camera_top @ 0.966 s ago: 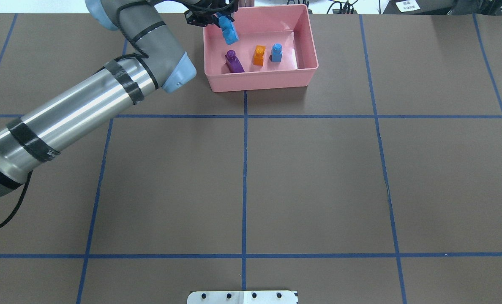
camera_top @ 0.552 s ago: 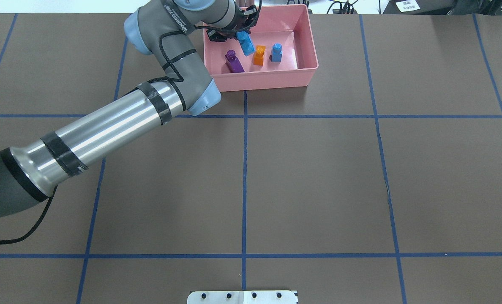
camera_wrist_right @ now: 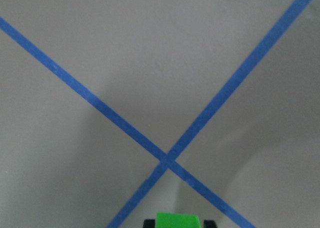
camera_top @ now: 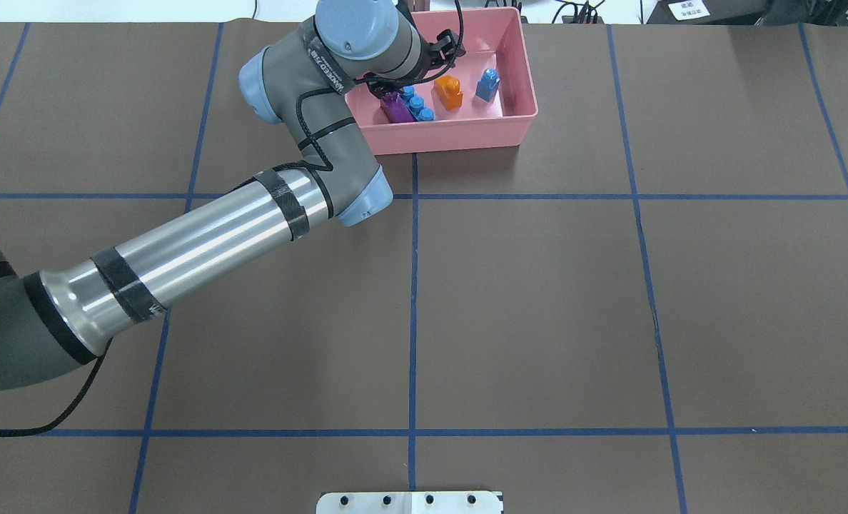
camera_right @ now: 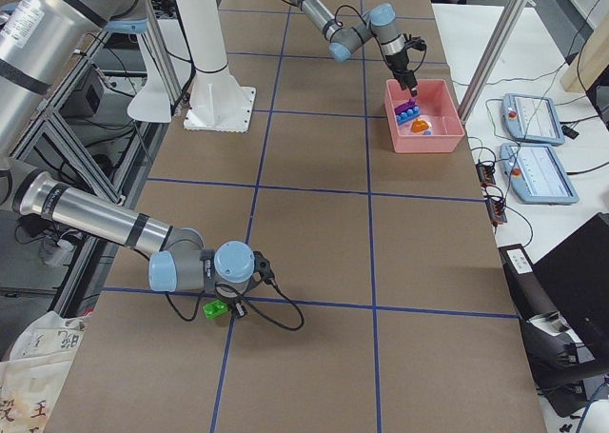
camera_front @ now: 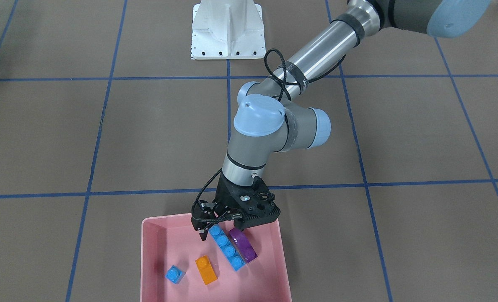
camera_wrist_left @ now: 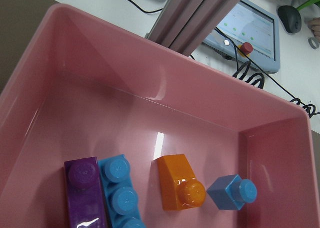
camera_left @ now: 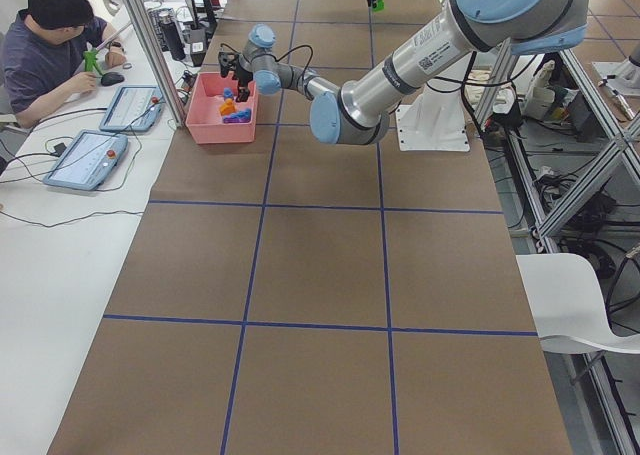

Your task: Put all blocks into box

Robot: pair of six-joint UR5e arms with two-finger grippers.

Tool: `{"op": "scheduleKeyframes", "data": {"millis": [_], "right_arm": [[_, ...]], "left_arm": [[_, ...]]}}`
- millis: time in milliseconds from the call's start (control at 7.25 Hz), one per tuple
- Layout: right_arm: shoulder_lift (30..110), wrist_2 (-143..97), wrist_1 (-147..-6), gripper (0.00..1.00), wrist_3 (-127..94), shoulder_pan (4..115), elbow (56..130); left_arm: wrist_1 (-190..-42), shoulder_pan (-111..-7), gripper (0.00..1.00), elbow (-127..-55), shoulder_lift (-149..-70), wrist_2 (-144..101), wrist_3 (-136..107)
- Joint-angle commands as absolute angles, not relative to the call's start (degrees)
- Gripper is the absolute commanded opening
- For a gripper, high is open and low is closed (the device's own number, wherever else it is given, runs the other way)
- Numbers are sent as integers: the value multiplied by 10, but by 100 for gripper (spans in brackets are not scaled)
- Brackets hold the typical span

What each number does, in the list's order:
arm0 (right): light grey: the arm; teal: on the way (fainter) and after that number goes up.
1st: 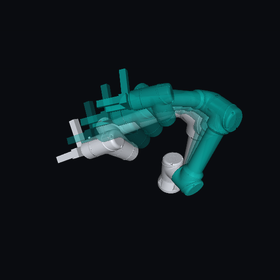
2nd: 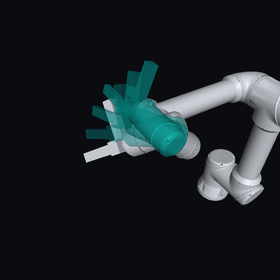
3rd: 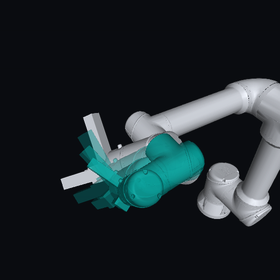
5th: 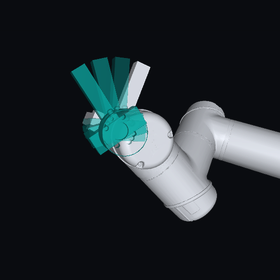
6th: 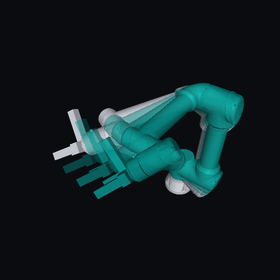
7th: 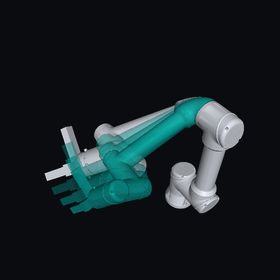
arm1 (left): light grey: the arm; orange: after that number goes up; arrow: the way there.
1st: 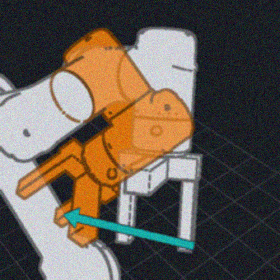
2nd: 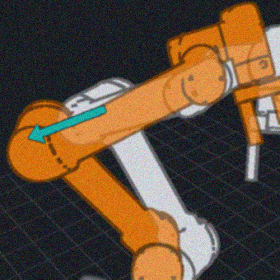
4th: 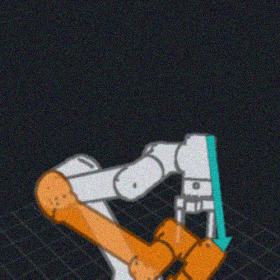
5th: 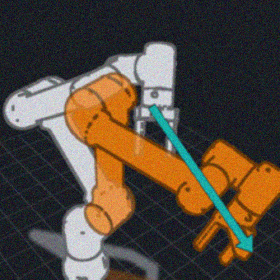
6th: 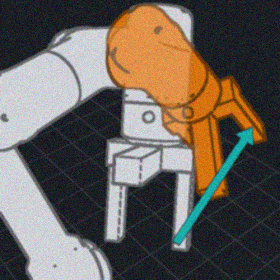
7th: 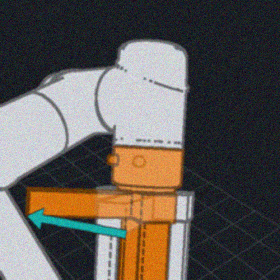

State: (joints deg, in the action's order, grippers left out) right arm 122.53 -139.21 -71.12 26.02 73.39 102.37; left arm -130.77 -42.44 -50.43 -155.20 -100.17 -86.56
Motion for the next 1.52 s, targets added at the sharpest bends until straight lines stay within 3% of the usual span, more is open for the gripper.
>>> {"op": "scheduleKeyframes", "data": {"millis": [0,414,552,828,966,1103,1379], "right_arm": [[1162,-1394,-954,0,261,756,1167],[873,-1376,-1239,0,235,804,1185],[791,-1380,-1258,0,152,801,1167],[645,-1380,-1250,0,-58,740,1117],[558,-1378,-1216,0,-169,690,1060],[475,-1375,-1122,0,-272,652,958],[333,-1315,-849,0,-440,592,688]], "left_arm": [[-1200,-448,100,-614,-1510,-1093,-862],[-932,-516,100,-880,-1373,-1163,-729],[-845,-527,100,-970,-1314,-1160,-642],[-794,-574,100,-1084,-1193,-1163,-522],[-787,-595,100,-1113,-1142,-1163,-462],[-788,-612,100,-1138,-1094,-1163,-407],[-790,-634,100,-1151,-1045,-1161,-345]]}}
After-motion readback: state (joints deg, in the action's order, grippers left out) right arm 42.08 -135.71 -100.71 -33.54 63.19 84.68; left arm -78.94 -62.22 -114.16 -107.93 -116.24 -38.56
